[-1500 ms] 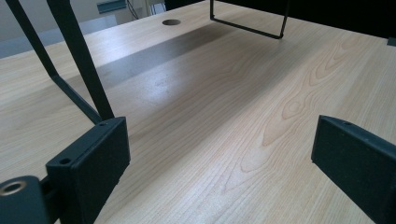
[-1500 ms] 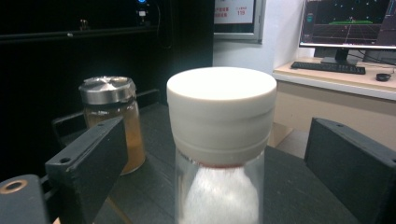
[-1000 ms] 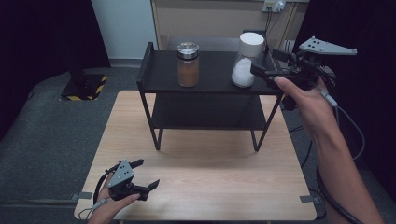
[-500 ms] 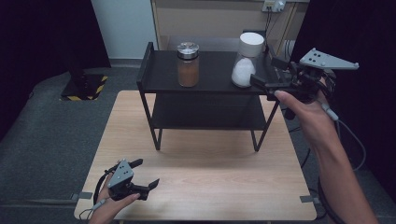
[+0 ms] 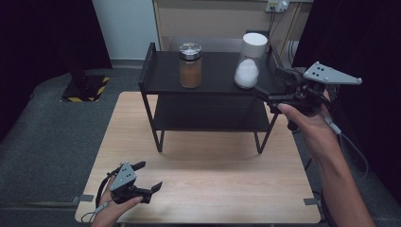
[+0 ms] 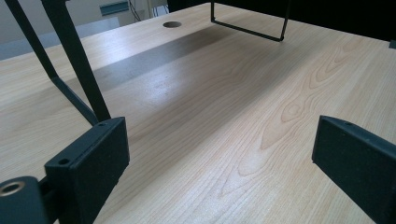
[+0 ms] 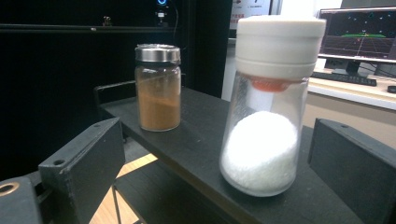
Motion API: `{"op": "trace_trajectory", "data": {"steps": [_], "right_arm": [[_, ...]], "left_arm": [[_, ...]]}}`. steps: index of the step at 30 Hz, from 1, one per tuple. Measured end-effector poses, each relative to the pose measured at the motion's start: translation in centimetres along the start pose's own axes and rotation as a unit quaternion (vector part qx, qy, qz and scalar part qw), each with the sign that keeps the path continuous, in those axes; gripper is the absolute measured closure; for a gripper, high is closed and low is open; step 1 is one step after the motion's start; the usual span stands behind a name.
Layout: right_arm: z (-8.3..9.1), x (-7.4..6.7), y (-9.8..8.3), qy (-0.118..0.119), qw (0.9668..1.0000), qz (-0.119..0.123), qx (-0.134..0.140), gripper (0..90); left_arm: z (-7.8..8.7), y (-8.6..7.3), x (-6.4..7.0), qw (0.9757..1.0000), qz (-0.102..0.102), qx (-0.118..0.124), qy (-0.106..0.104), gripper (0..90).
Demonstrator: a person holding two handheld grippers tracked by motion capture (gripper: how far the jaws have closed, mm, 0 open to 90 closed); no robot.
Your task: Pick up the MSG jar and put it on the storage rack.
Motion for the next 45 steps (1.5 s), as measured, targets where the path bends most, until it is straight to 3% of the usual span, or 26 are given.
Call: {"op": "trace_trajectory", "data": {"steps": [19,35,45], "right_arm": [[1.2,-1.4,-3.0,-0.005,1.0000,-0.006,0.006,4.6],[2.8,-1.9,-7.9,-0.014,0.9997,-0.021,-0.003,5.0],[3.3,-2.4,-12.0,-0.024,0.9993,-0.025,-0.015,4.9]], "left_arm": [[-0.2,-0.1,0.3,1.0000,0.002,0.006,-0.001,2.5],[-0.5,-0.3,0.6,1.0000,0.002,0.003,0.001,2.3],[-0.5,-0.5,0.7,0.9999,0.003,0.003,0.009,2.3]]}}
Point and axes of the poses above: each handheld gripper's, and its own axes: z roughly backward along the jaws, y roughly out of its top, x roughly to its right, the point moved 4 cm from there along -z, roughly forward along the jaws, and after that the axes turned 7 degrees about y, right-handed, at the moved point
